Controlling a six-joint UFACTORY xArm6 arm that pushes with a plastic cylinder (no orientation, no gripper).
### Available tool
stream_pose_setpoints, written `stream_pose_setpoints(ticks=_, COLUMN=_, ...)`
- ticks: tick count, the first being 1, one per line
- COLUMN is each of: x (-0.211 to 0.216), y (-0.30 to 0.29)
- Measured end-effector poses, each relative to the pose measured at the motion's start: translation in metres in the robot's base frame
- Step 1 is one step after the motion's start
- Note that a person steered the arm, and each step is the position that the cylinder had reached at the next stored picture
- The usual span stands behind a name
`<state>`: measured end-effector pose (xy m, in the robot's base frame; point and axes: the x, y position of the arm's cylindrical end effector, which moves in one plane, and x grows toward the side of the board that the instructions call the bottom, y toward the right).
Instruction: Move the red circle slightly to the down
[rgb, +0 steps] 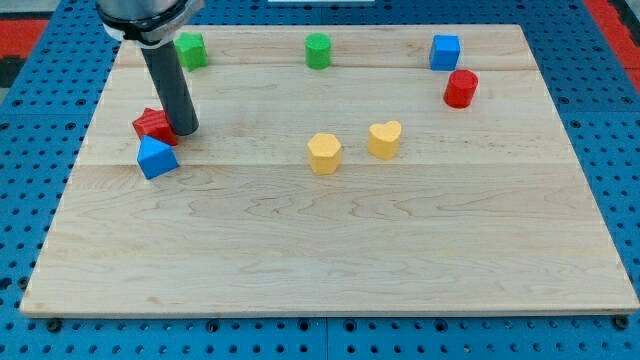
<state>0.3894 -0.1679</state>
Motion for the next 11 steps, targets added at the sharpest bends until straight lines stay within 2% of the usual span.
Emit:
stream_pose_setpoints(ticks=1, x=0.000, y=0.028)
stream_pose_setpoints(ticks=5, x=-0.002, y=0.066)
stream_pose_setpoints(ticks=6, x=-0.025, y=0.196)
stream_pose_setpoints(ticks=7, x=-0.029, y=0.265)
stream_pose_setpoints(ticks=8, x=-0.036, y=0.288)
stream_pose_setpoints(ticks=10, x=-0.103, y=0.314)
stream_pose_setpoints(ticks=11, x=-0.092, y=0.366)
